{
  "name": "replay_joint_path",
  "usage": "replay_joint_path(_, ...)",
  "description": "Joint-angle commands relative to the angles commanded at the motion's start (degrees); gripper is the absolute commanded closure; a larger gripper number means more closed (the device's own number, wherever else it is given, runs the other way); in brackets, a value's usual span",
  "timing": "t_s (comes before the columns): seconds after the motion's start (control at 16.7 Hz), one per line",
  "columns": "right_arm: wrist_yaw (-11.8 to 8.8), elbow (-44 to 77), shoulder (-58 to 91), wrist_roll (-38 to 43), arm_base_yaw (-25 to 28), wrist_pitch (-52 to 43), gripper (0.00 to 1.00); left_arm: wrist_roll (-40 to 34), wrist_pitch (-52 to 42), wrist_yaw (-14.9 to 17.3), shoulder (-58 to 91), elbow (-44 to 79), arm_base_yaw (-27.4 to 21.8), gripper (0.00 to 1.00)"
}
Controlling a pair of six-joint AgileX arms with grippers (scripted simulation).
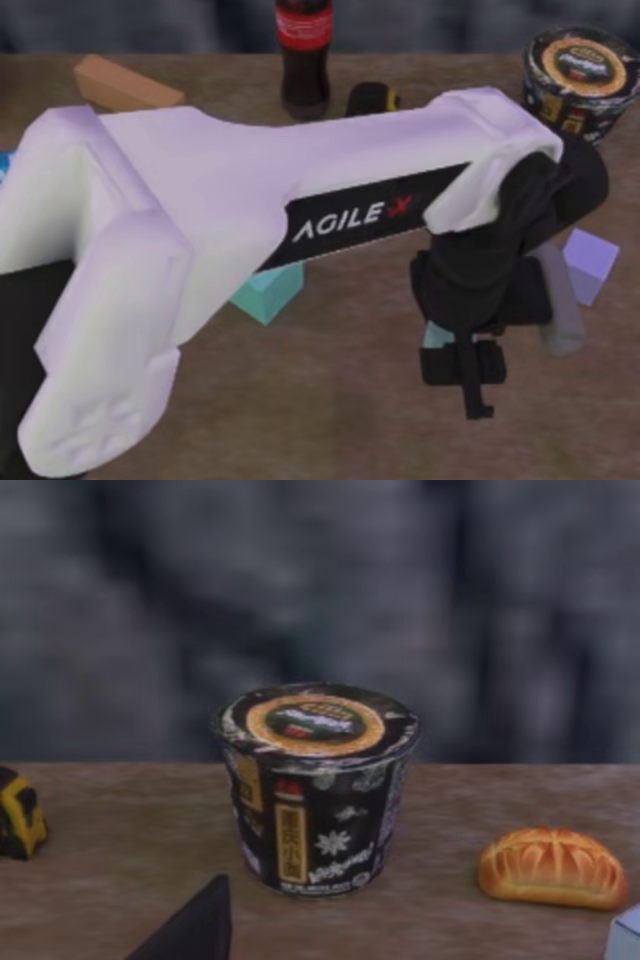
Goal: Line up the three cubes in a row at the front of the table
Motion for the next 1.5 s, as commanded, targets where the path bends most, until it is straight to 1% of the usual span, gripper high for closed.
replay_joint_path(0.3, 0.0, 0.0, 0.0, 0.0, 0.0, 0.0, 0.0, 0.12, 1.05, 0.03, 0.57, -0.78, 0.14, 1.0)
replay_joint_path(0.66, 0.0, 0.0, 0.0, 0.0, 0.0, 0.0, 0.0, -0.11, 11.92, 0.06, 4.33, -7.38, -0.03, 1.0)
replay_joint_path(0.96, 0.0, 0.0, 0.0, 0.0, 0.0, 0.0, 0.0, -0.07, 12.86, 0.05, 4.83, -8.03, -0.13, 1.0)
replay_joint_path(1.5, 0.0, 0.0, 0.0, 0.0, 0.0, 0.0, 0.0, -0.07, 12.86, 0.05, 4.83, -8.03, -0.13, 0.32)
